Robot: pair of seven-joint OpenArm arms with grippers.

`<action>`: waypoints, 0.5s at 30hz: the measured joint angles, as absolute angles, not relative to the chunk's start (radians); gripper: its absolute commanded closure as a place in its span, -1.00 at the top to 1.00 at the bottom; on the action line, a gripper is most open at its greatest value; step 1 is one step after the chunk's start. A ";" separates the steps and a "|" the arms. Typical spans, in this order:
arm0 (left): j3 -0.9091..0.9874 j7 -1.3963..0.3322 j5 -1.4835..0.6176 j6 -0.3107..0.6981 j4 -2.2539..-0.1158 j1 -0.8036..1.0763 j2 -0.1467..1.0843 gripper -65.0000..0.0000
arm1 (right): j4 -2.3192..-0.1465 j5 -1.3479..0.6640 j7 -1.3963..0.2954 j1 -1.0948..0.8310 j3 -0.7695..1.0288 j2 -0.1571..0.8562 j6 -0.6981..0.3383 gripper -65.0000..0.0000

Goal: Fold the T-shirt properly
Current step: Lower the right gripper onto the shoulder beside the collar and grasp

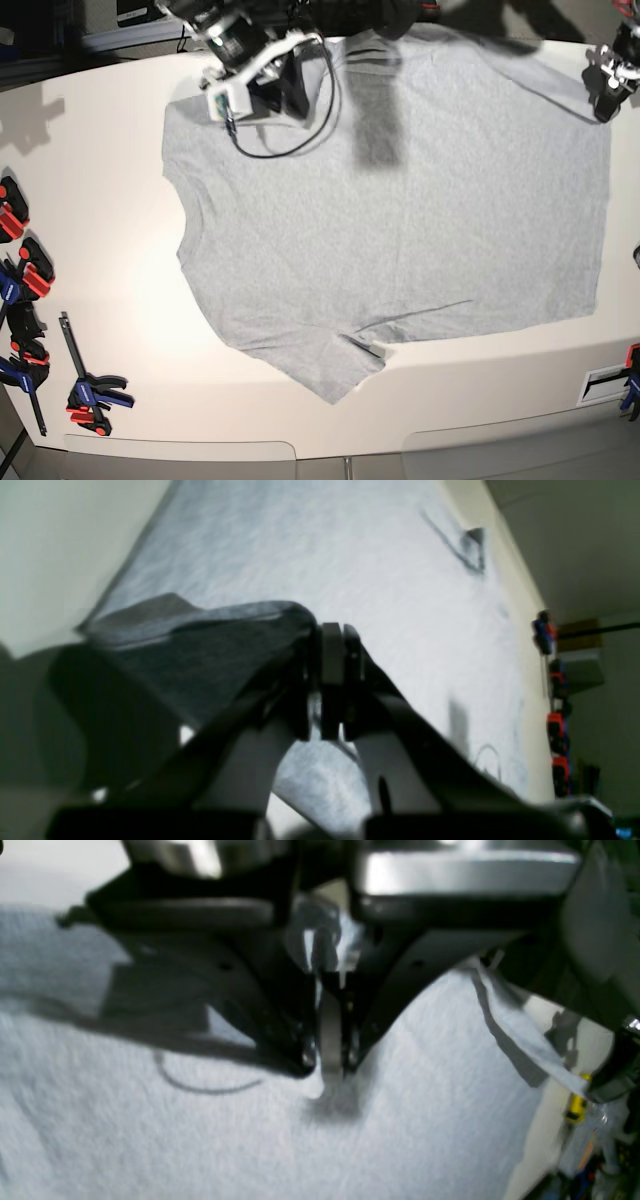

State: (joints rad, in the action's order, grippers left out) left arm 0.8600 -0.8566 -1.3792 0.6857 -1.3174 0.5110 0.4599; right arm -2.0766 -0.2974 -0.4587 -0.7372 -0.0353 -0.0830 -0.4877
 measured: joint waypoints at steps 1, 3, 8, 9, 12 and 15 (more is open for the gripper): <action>0.859 -0.852 -1.356 0.686 -1.317 0.500 0.460 -1.00 | -2.052 -0.285 -0.456 -0.711 -0.044 -0.083 -0.487 -1.00; 0.859 -0.817 -1.308 0.685 -1.317 0.482 0.460 -1.00 | -2.014 -0.273 -0.454 -0.665 -0.052 -0.081 -0.486 -1.00; 0.859 -0.782 -1.265 0.685 -1.317 0.462 0.460 -1.00 | -2.004 -0.269 -0.451 -0.576 -0.051 -0.081 -0.482 -1.00; 0.859 -0.781 -1.264 0.685 -1.317 0.457 0.460 -1.00 | -2.004 -0.269 -0.450 -0.562 -0.051 -0.081 -0.480 -1.00; 0.859 -0.755 -1.259 0.682 -1.317 0.443 0.461 -1.00 | -2.004 -0.268 -0.450 -0.529 -0.051 -0.081 -0.463 -1.00; 0.859 -0.752 -1.252 0.678 -1.317 0.429 0.460 -1.00 | -2.004 -0.268 -0.450 -0.510 -0.051 -0.083 -0.440 -1.00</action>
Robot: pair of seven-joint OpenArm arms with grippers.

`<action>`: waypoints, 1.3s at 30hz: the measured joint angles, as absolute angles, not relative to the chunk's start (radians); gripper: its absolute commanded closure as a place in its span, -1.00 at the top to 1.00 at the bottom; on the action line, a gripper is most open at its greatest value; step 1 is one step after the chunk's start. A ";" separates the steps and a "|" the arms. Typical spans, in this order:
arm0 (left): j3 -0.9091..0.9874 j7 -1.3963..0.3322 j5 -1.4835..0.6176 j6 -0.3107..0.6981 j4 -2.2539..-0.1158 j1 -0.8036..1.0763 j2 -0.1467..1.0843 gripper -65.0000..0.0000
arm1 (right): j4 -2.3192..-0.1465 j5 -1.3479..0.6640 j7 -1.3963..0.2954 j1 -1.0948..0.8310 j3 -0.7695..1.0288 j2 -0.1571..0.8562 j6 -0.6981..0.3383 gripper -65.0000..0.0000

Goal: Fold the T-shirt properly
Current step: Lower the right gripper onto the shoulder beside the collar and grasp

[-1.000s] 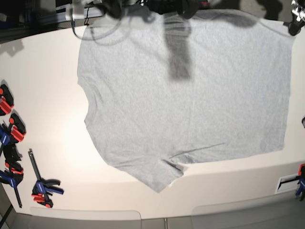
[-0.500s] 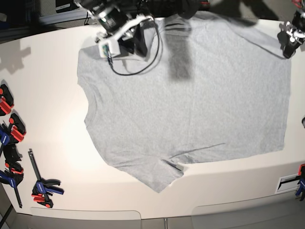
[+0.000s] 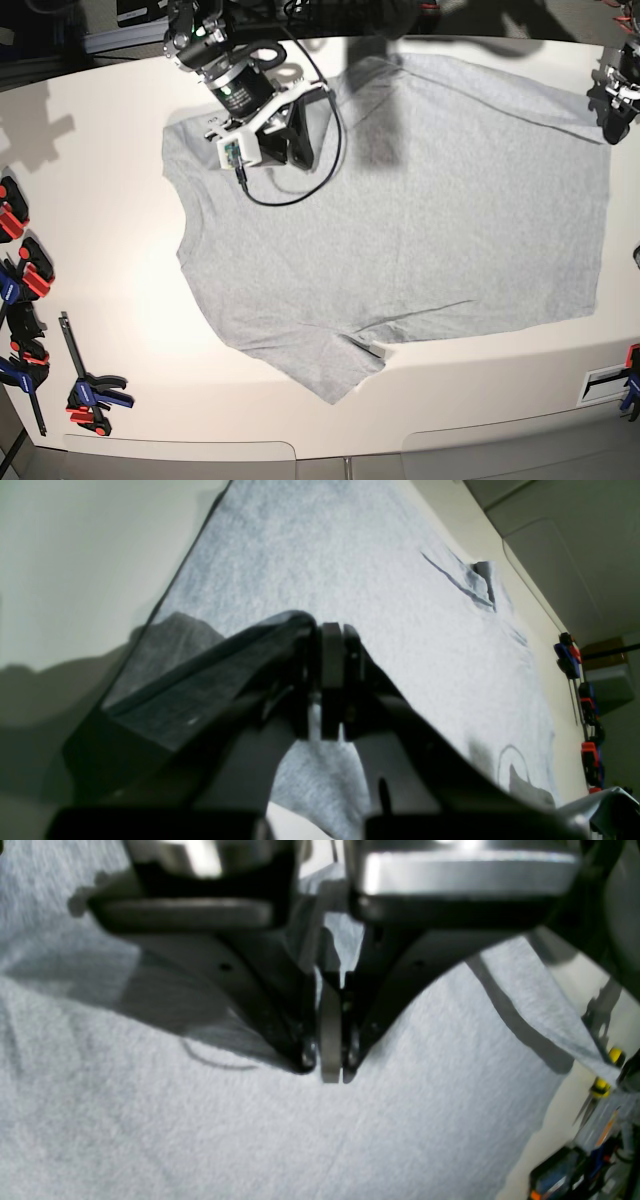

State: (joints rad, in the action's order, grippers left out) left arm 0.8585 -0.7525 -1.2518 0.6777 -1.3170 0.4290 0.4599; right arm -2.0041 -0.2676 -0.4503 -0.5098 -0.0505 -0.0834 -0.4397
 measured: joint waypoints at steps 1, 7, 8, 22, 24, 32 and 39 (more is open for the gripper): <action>0.859 -0.747 -1.226 0.678 -1.317 0.422 0.460 -1.00 | -2.004 -0.257 -0.450 -0.506 -0.051 -0.083 -0.426 -1.00; 0.859 -0.704 -1.154 0.674 -1.316 0.373 0.460 -1.00 | -2.004 -0.205 -0.435 -0.499 -0.051 -0.083 -0.345 -1.00; 0.859 -0.706 -1.152 0.674 -1.316 0.364 0.460 -1.00 | -2.004 -0.196 -0.435 -0.499 -0.051 -0.083 -0.335 -1.00; 0.859 -0.598 -0.986 0.575 -1.316 0.332 0.460 -1.00 | -2.003 -0.094 -0.412 -0.478 -0.051 -0.083 -0.228 -1.00; 0.859 -0.586 -0.974 0.556 -1.316 0.332 0.460 -1.00 | -2.003 -0.094 -0.411 -0.469 -0.051 -0.083 -0.208 -1.00; 0.859 -0.576 -0.958 0.557 -1.316 0.332 0.460 -1.00 | -2.003 -0.083 -0.411 -0.451 -0.051 -0.086 -0.197 -1.00; 0.859 -0.558 -0.915 0.522 -1.316 0.331 0.460 -1.00 | -1.980 -0.078 -0.404 -0.436 -0.051 -0.086 -0.189 -1.00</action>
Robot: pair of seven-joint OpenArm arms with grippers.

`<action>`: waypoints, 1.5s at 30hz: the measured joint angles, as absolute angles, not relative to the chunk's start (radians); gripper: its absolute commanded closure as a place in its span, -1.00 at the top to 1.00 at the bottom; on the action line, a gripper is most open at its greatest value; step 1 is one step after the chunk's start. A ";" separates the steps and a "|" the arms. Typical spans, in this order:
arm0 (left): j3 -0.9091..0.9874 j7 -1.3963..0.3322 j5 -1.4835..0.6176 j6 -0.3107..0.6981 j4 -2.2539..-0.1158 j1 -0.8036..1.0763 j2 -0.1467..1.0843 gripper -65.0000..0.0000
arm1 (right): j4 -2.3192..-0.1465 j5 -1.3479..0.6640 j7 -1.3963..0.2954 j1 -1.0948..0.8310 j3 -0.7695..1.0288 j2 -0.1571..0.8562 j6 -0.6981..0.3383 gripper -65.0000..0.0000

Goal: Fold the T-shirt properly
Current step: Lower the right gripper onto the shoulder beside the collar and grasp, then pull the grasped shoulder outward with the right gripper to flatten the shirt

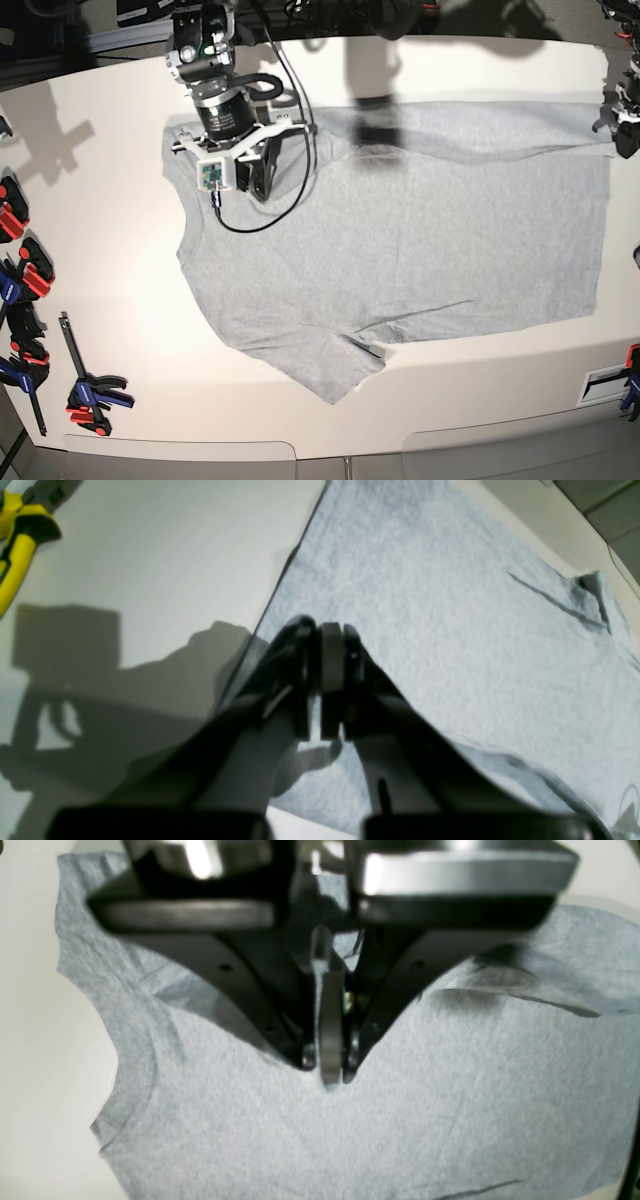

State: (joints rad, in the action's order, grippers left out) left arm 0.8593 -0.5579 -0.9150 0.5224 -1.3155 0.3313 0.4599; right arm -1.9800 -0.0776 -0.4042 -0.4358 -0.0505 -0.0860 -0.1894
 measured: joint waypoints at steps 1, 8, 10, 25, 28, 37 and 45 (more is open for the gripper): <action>0.859 -0.558 -0.915 0.522 -1.316 0.332 0.460 -1.00 | -1.960 -0.078 -0.403 -0.423 -0.051 -0.086 -0.189 -1.00; 0.859 -0.557 -0.887 0.520 -1.316 0.331 0.460 -1.00 | -1.809 -0.078 -0.396 -0.339 -0.051 -0.086 -0.183 -1.00; 0.859 -0.557 -0.870 0.520 -1.316 0.332 0.460 -1.00 | -1.793 -0.077 -0.397 -0.319 -0.051 -0.086 -0.183 -1.00; 0.859 -0.546 -0.871 0.520 -1.316 0.332 0.460 -0.40 | -1.787 -0.075 -0.407 -0.294 -0.051 -0.086 -0.183 -0.05; 0.859 -0.546 -0.871 0.520 -1.316 0.332 0.460 -0.40 | -1.787 -0.075 -0.401 -0.294 -0.051 -0.086 -0.183 -0.05; 0.859 -0.523 -0.871 0.520 -1.316 0.332 0.460 -0.40 | -1.787 -0.075 -0.392 -0.286 -0.051 -0.086 -0.183 -0.05; 0.859 -0.539 -0.835 0.553 -1.316 0.332 0.460 -0.62 | -1.853 0.004 -0.467 -0.286 -0.051 -0.080 -0.183 -0.65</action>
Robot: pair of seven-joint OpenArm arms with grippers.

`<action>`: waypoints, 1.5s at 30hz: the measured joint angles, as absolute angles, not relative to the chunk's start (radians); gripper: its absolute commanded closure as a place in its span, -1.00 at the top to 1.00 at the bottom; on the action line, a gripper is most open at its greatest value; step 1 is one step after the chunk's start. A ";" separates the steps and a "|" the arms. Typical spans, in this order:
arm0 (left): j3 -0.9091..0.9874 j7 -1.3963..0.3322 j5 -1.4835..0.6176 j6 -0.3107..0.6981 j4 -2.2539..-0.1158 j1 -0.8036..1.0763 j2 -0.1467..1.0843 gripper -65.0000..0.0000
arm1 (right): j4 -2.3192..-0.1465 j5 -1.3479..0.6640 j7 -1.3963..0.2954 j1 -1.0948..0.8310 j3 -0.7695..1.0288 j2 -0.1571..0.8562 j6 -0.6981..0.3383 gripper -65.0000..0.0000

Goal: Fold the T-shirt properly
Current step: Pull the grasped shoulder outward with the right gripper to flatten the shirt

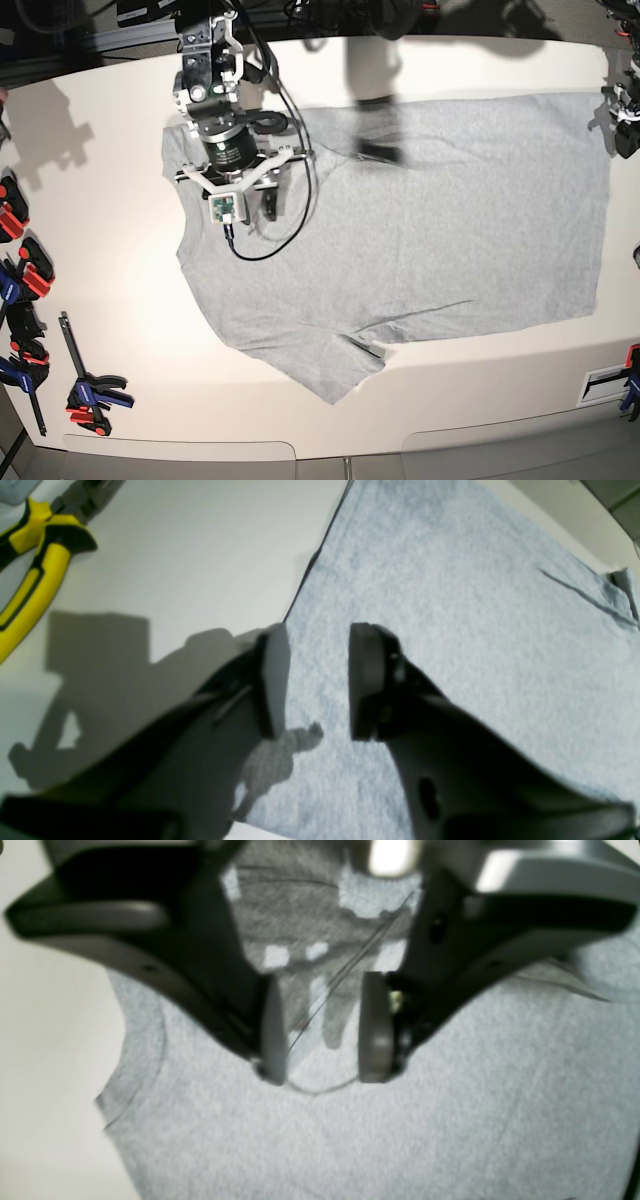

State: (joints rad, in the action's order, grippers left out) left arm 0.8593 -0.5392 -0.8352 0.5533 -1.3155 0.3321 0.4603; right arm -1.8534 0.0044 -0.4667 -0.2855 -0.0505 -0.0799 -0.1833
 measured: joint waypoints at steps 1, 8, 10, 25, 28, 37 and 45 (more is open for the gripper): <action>0.859 -0.554 -0.836 0.590 -1.316 0.332 0.461 -0.77 | -1.860 0.004 -0.481 -0.285 -0.051 -0.077 -0.184 -0.83; 0.859 -0.626 -0.836 0.681 -1.316 0.332 0.471 -1.00 | -1.866 0.100 -0.571 -0.290 -0.051 -0.046 -0.258 -1.00; 0.859 -0.633 -0.829 0.681 -1.316 0.332 0.491 -1.00 | -1.866 0.132 -0.582 -0.297 -0.051 -0.027 -0.258 -1.00; 0.643 -0.632 -0.743 0.678 -1.316 0.334 0.570 -1.00 | -1.934 0.177 -0.653 -0.303 -0.051 0.017 -0.262 -1.00; 0.643 -0.629 -0.743 0.678 -1.316 0.335 0.570 -1.00 | -1.981 0.173 -0.649 -0.328 -0.051 0.017 -0.262 -1.00; 0.643 -0.612 -0.679 0.616 -1.316 0.334 0.562 -1.00 | -1.983 0.183 -0.652 -0.382 -0.010 0.031 -0.262 -1.00; 0.643 -0.560 -0.579 0.584 -1.316 0.334 0.489 -1.00 | -1.953 0.062 -0.619 -0.385 0.113 0.047 -0.262 -1.00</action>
State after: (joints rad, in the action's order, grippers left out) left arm 0.6430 -0.5602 -0.5785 0.5842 -1.3155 0.3336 0.4892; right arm -1.9533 0.0624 -0.6193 -0.3851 0.1131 0.0471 -0.2623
